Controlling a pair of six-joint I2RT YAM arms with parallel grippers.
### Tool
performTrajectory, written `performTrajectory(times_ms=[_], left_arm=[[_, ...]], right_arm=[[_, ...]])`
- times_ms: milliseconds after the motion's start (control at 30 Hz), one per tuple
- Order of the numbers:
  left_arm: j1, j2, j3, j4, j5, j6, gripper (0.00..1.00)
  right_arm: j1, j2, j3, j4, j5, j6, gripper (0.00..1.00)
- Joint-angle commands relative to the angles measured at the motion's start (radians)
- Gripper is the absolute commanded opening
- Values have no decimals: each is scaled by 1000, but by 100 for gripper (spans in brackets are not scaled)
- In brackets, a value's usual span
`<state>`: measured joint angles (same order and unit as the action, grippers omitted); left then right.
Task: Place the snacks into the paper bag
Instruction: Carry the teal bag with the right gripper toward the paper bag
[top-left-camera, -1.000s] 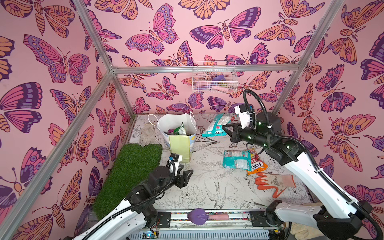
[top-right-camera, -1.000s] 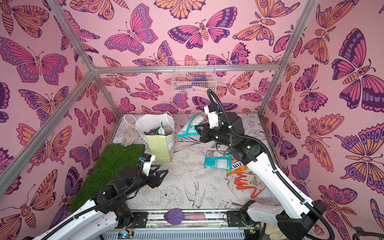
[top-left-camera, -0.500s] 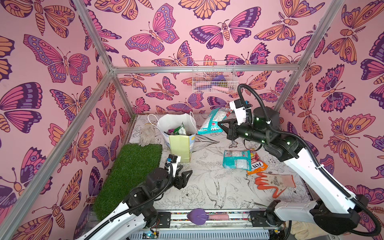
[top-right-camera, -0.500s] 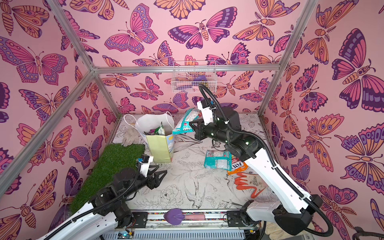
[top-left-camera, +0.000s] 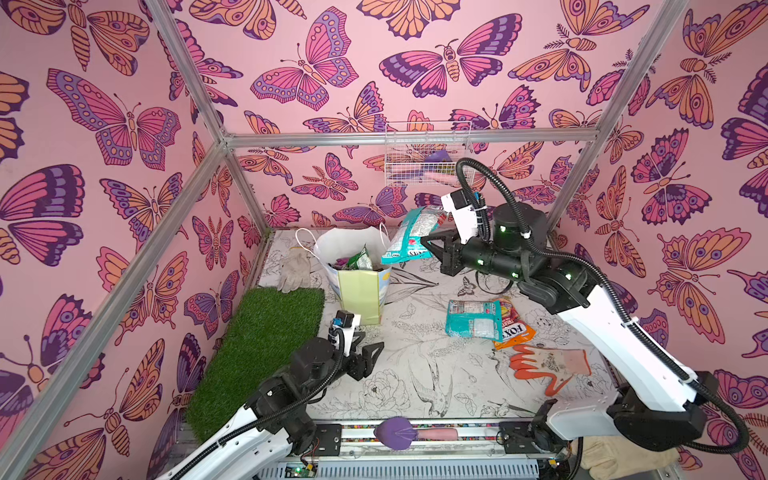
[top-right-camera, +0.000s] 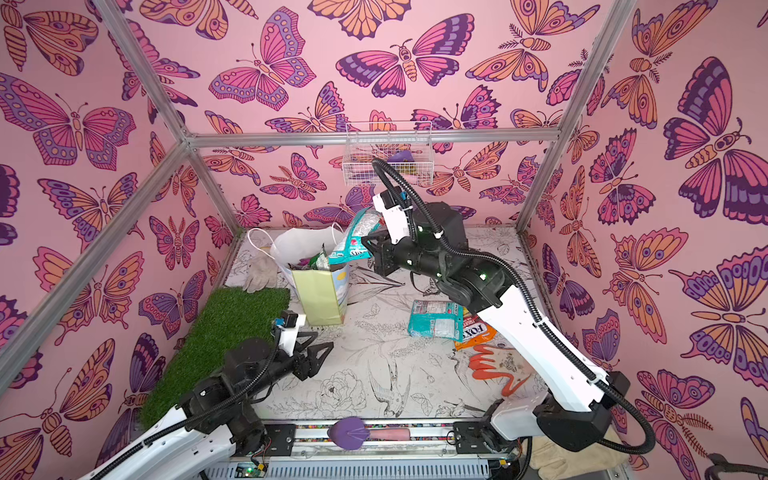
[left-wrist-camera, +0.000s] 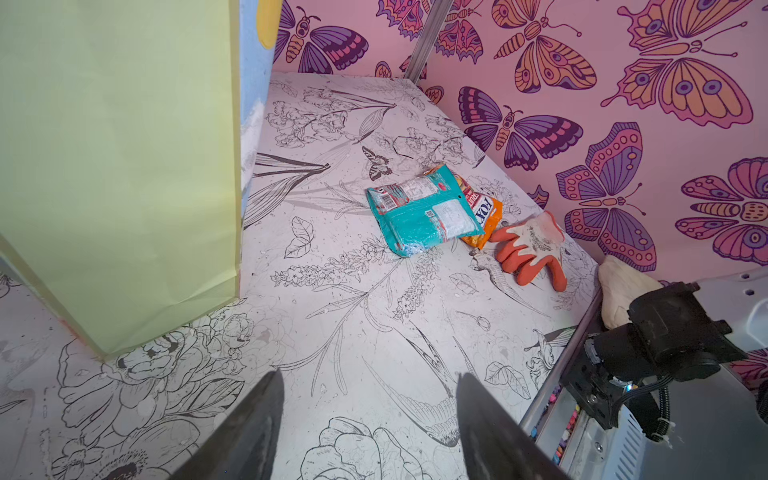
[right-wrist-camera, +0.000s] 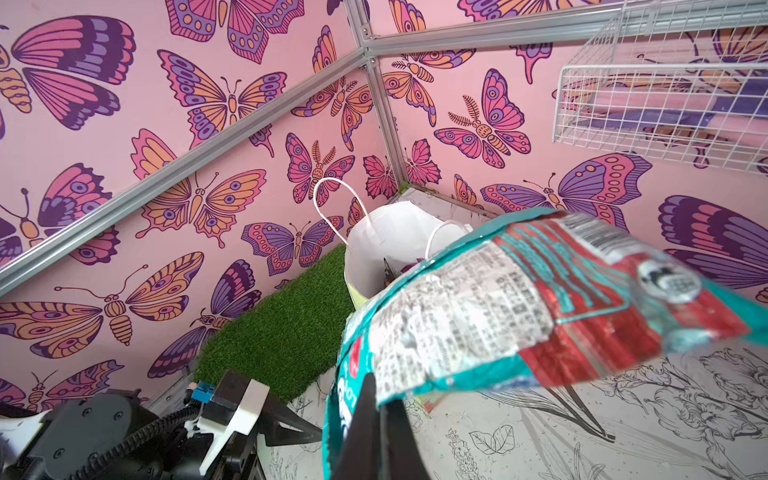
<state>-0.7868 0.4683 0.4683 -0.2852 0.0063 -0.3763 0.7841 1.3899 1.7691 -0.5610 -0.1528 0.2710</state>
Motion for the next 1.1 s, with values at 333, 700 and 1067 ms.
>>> performTrajectory(times_ms=[333, 700, 1067], left_arm=[[-6, -58, -26, -17, -9, -7, 68], [-6, -84, -31, -34, -15, -10, 68], [-6, -110, -42, -36, -5, -6, 68]], right_arm=[[66, 101, 189, -54, 76, -110, 0], [108, 222, 338, -129, 143, -178, 0], [142, 321, 456, -186, 206, -236, 0]])
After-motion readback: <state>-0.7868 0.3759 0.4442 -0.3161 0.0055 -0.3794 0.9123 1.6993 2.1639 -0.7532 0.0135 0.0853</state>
